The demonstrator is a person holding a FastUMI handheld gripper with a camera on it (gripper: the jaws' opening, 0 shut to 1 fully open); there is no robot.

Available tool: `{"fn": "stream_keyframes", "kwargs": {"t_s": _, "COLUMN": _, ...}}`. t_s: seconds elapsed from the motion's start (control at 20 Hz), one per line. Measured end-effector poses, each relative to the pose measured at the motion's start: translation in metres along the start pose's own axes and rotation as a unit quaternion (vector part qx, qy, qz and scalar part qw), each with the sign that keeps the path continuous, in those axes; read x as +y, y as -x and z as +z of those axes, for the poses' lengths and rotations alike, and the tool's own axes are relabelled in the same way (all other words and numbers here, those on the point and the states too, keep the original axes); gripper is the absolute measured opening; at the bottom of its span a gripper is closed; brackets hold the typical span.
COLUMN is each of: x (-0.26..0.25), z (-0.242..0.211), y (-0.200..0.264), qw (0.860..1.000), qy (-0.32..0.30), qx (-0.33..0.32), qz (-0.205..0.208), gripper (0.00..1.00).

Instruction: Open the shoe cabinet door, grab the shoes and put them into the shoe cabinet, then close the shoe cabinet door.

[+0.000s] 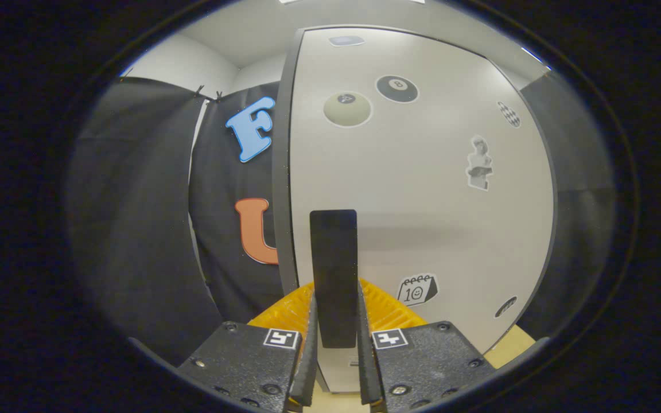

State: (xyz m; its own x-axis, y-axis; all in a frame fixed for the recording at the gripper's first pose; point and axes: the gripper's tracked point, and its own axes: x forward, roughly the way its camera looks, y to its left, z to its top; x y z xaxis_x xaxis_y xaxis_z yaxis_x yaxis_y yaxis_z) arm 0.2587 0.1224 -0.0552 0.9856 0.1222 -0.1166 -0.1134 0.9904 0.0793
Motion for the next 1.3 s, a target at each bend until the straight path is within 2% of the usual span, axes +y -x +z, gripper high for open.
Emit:
{"fn": "stream_keyframes", "kwargs": {"t_s": 0.2, "x": 0.001, "z": 0.001, "y": 0.024, "qw": 0.999, "qy": 0.027, "qx": 0.0, "qz": 0.026, "gripper": 0.32}}
{"fn": "stream_keyframes", "kwargs": {"t_s": 0.55, "x": -0.015, "z": -0.001, "y": 0.091, "qw": 0.994, "qy": 0.036, "qx": 0.005, "qz": 0.102, "gripper": 0.32}}
{"fn": "stream_keyframes", "kwargs": {"t_s": 1.0, "x": -0.056, "z": -0.003, "y": 0.152, "qw": 0.992, "qy": 0.043, "qx": 0.012, "qz": 0.119, "gripper": 0.31}}
{"fn": "stream_keyframes", "kwargs": {"t_s": 1.3, "x": -0.092, "z": 0.0, "y": 0.188, "qw": 0.994, "qy": 0.05, "qx": 0.006, "qz": 0.102, "gripper": 0.3}}
